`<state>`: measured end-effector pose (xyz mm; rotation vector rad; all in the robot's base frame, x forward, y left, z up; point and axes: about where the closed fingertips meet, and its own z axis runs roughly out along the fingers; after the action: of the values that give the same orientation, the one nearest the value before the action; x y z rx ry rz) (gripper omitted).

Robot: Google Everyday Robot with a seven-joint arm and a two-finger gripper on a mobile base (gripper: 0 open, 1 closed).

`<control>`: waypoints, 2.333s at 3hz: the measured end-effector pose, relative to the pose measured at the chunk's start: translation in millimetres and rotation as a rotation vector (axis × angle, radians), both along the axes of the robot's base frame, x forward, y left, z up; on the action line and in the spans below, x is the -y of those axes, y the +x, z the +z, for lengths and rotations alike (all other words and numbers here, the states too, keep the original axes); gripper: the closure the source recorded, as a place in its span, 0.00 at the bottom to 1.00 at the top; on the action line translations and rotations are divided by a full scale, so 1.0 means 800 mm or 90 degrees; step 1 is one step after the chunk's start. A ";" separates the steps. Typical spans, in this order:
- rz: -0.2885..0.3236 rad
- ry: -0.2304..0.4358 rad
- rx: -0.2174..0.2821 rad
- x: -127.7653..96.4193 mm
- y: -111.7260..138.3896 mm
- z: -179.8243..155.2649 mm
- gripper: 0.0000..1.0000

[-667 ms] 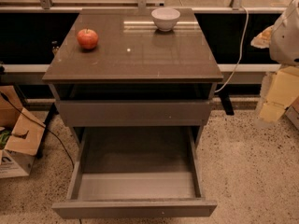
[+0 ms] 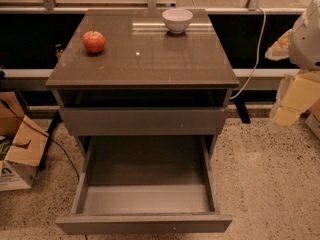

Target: Close middle drawer

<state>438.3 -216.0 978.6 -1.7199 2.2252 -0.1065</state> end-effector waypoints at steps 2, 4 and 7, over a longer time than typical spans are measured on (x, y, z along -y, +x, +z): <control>0.015 0.094 -0.034 -0.032 -0.030 -0.076 0.64; 0.033 0.175 -0.070 -0.066 -0.053 -0.189 1.00; 0.012 0.280 -0.165 -0.081 -0.066 -0.312 1.00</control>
Offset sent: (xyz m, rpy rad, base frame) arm -0.0410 0.0491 -0.1120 0.2750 0.1015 0.0409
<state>385.9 -151.4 729.2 -1.5752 2.1883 0.5964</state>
